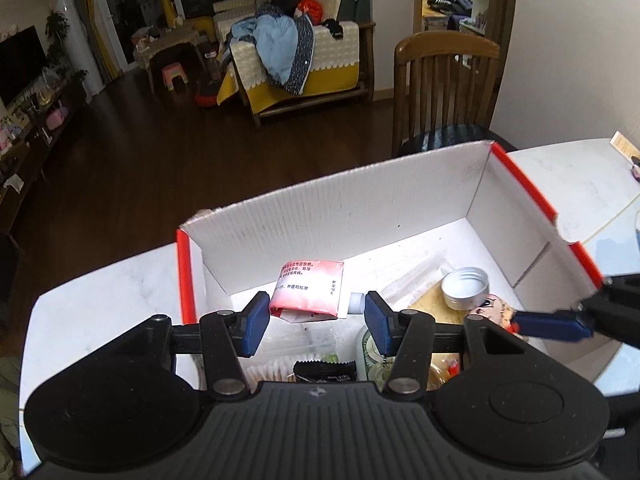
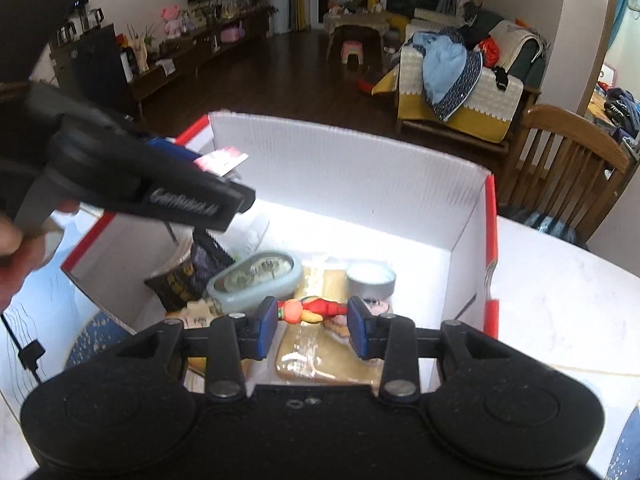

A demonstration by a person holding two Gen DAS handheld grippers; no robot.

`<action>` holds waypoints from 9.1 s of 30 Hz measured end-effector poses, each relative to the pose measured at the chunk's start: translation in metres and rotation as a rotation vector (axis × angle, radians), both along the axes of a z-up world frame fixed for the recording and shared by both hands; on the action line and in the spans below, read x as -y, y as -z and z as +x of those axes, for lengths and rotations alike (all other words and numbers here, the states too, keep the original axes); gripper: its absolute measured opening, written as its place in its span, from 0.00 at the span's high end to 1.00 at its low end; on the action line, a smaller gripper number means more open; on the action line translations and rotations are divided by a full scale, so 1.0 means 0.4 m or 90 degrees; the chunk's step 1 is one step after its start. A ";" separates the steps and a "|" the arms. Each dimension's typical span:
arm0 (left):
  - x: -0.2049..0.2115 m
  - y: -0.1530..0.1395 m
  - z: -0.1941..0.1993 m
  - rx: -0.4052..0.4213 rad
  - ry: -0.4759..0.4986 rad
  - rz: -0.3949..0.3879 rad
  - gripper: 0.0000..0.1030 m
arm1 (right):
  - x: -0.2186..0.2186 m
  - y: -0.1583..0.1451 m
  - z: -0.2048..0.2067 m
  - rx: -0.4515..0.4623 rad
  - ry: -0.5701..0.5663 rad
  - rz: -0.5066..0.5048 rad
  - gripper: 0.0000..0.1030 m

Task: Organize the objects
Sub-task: 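Open both tools to release the tube and keychain into the box, then withdraw both tools from the box toward the plastic bag and candy packet, then grasp the yellow candy packet with the left tool while the right tool grasps the clear plastic bag, then lift and carry the candy packet and plastic bag with both tools into the red box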

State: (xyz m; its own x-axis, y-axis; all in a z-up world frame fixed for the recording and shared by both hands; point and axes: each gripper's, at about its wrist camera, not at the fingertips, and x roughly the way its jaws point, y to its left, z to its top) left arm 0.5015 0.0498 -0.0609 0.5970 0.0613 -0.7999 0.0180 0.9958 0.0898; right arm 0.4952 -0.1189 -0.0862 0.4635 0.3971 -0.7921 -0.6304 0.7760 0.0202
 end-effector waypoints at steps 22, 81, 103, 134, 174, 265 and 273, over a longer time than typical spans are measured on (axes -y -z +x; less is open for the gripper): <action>-0.024 0.113 0.057 -0.128 -0.028 -0.037 0.51 | 0.029 0.025 0.021 -0.077 0.048 0.015 0.62; 0.092 -0.205 -0.563 0.090 0.028 -0.063 0.24 | 0.223 -0.218 -0.328 0.078 0.033 0.104 0.20; 0.131 -0.009 -0.691 0.048 0.004 -0.090 0.00 | 0.220 -0.072 -0.331 0.024 0.043 0.094 0.00; 0.184 0.221 -0.594 0.020 -0.012 -0.082 0.00 | 0.077 0.138 -0.214 -0.071 0.020 0.007 0.01; 0.196 0.209 -0.589 -0.005 0.001 -0.081 0.82 | 0.129 0.132 -0.260 -0.071 0.034 0.006 0.56; 0.011 0.064 -0.125 -0.016 -0.031 -0.007 0.83 | 0.019 0.015 0.032 -0.018 0.118 0.018 0.47; 0.009 0.063 -0.121 -0.031 -0.032 -0.004 0.83 | 0.030 0.011 0.018 -0.021 0.107 0.033 0.33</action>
State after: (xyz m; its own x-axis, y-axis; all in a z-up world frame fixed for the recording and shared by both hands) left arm 0.4531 0.0461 -0.0860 0.5539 0.0856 -0.8282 -0.0286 0.9961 0.0838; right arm 0.5026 -0.1308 -0.0907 0.5010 0.3570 -0.7884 -0.4904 0.8677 0.0813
